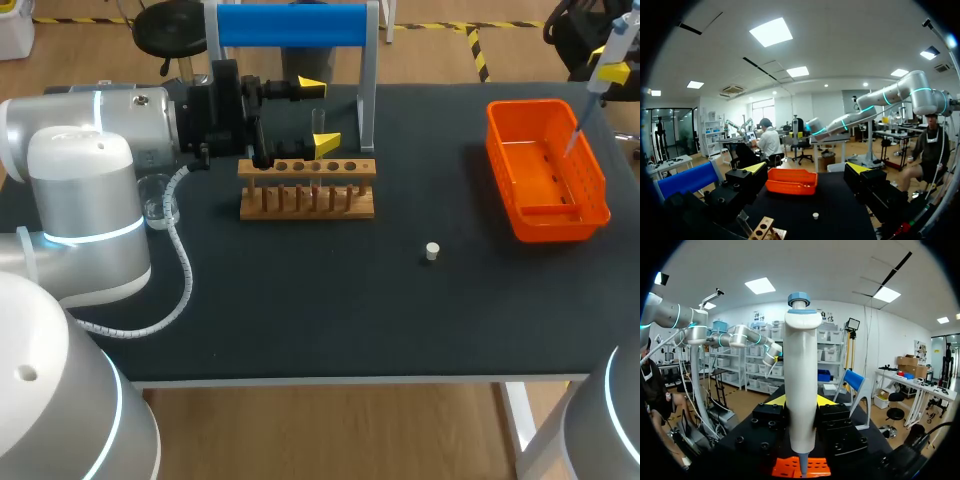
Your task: Invert the test tube, pick up the pipette, mount the tip to pipette, aspirate from beaker and dispense into the tube, eject the tip, return the pipette, and cap with the stopper.
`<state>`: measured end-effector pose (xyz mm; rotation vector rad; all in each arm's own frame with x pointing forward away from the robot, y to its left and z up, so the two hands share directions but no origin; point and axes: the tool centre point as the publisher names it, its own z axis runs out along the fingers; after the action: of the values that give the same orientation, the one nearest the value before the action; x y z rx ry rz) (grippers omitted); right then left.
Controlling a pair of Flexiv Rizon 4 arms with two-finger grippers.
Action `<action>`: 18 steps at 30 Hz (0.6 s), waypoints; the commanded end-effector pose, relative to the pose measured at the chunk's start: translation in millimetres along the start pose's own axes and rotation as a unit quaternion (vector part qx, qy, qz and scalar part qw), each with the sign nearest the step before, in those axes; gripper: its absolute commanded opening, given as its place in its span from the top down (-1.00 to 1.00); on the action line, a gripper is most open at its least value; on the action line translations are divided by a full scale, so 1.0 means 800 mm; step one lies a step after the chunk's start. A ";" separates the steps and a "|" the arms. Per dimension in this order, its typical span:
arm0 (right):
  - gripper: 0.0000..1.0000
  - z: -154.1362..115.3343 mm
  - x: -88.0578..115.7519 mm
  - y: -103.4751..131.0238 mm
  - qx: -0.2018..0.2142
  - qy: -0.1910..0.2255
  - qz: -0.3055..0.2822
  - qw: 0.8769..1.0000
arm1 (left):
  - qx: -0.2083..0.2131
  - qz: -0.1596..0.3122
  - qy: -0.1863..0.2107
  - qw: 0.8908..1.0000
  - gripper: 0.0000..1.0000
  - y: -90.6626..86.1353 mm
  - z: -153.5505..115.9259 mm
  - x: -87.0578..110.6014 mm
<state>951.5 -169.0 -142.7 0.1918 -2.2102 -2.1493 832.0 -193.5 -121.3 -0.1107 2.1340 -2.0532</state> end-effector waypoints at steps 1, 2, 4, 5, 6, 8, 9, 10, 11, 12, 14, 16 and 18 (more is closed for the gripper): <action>1.00 0.002 0.003 0.003 0.003 -0.003 0.000 1.000 | 0.000 0.000 -0.001 1.000 -1.00 0.000 0.000 0.001; 1.00 0.002 0.003 0.003 0.003 -0.003 0.000 1.000 | 0.000 0.000 -0.001 1.000 -1.00 0.000 0.000 0.001; 1.00 0.002 0.003 0.003 0.003 -0.003 0.000 1.000 | 0.003 0.003 -0.002 1.000 -1.00 -0.006 0.003 -0.001; 1.00 0.002 0.003 0.003 0.003 -0.003 0.000 1.000 | 0.004 0.004 -0.003 1.000 -1.00 -0.011 0.007 -0.003; 1.00 0.002 0.003 0.003 0.003 -0.003 0.000 1.000 | 0.004 0.005 -0.003 1.000 -1.00 -0.017 0.012 -0.006; 1.00 0.002 0.003 0.003 0.003 -0.003 0.000 1.000 | -0.003 0.002 -0.007 1.000 -1.00 -0.027 0.023 -0.010; 1.00 0.002 0.003 0.003 0.003 -0.003 0.000 1.000 | -0.009 -0.001 -0.010 1.000 -1.00 -0.031 0.028 -0.012; 1.00 0.002 0.003 0.003 0.003 -0.003 0.000 1.000 | -0.019 -0.005 -0.017 1.000 -1.00 -0.035 0.033 -0.015; 1.00 0.002 0.003 0.003 0.003 -0.003 0.000 1.000 | -0.024 -0.004 -0.017 1.000 -1.00 -0.039 0.039 -0.017; 1.00 0.002 0.003 0.003 0.003 -0.003 0.000 1.000 | -0.024 -0.004 -0.017 1.000 -1.00 -0.043 0.044 -0.019; 1.00 0.002 0.003 0.003 0.003 -0.003 0.000 1.000 | -0.026 -0.006 -0.018 0.999 -1.00 -0.050 0.058 -0.022; 1.00 0.002 0.003 0.003 0.003 -0.003 0.000 1.000 | -0.032 -0.008 -0.020 0.999 -1.00 -0.057 0.070 -0.025; 1.00 0.002 0.003 0.003 0.003 -0.003 0.000 1.000 | -0.047 -0.016 -0.025 0.998 -1.00 -0.061 0.084 -0.026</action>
<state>949.5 -167.6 -141.7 0.1862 -2.2167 -2.1496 850.6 -228.3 -77.3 -0.1738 2.1645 -2.0008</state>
